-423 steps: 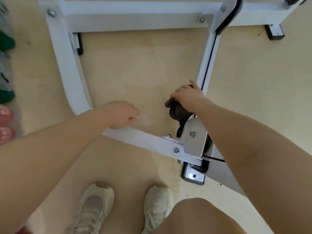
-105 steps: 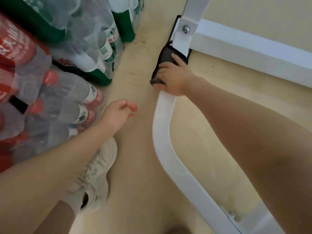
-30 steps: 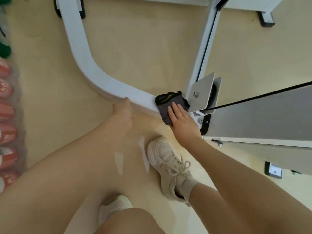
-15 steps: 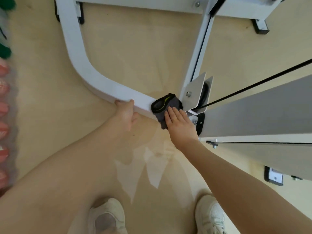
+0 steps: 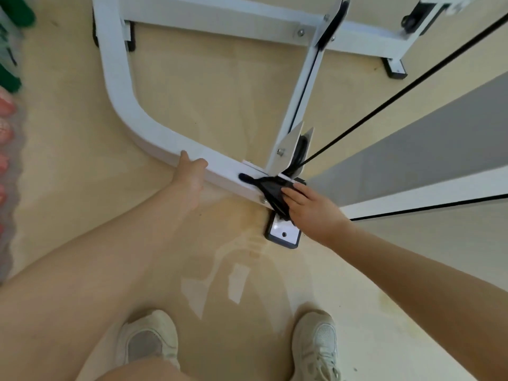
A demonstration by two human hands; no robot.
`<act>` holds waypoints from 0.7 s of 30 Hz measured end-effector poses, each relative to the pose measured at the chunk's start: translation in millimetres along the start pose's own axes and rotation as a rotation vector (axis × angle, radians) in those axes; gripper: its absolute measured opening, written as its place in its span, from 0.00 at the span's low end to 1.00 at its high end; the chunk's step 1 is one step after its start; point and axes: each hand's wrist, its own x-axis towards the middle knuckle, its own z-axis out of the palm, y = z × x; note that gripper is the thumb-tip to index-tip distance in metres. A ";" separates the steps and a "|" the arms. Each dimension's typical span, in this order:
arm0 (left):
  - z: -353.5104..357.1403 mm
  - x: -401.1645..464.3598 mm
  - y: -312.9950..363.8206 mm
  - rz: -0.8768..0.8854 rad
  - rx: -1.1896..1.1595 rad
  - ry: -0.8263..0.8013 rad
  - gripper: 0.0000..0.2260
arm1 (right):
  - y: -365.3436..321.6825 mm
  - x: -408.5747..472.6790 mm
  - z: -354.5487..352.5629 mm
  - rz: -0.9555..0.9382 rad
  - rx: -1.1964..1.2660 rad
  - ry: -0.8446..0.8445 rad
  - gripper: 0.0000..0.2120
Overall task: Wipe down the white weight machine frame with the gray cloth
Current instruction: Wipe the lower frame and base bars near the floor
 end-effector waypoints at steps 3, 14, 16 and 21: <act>4.4 -18.7 6.6 0.021 0.010 -0.049 0.30 | 2.1 -27.3 -13.8 0.106 -0.162 -0.136 0.18; 8.2 -86.2 56.3 0.183 -0.117 -0.122 0.29 | 32.9 -63.7 -69.7 0.215 0.094 -0.090 0.12; 4.2 -99.6 68.7 0.216 -0.144 -0.116 0.28 | 37.1 -64.2 -83.5 0.262 0.332 0.050 0.10; -22.0 -140.7 108.4 0.344 -0.212 -0.041 0.22 | 54.3 -61.9 -140.4 0.405 0.792 0.500 0.06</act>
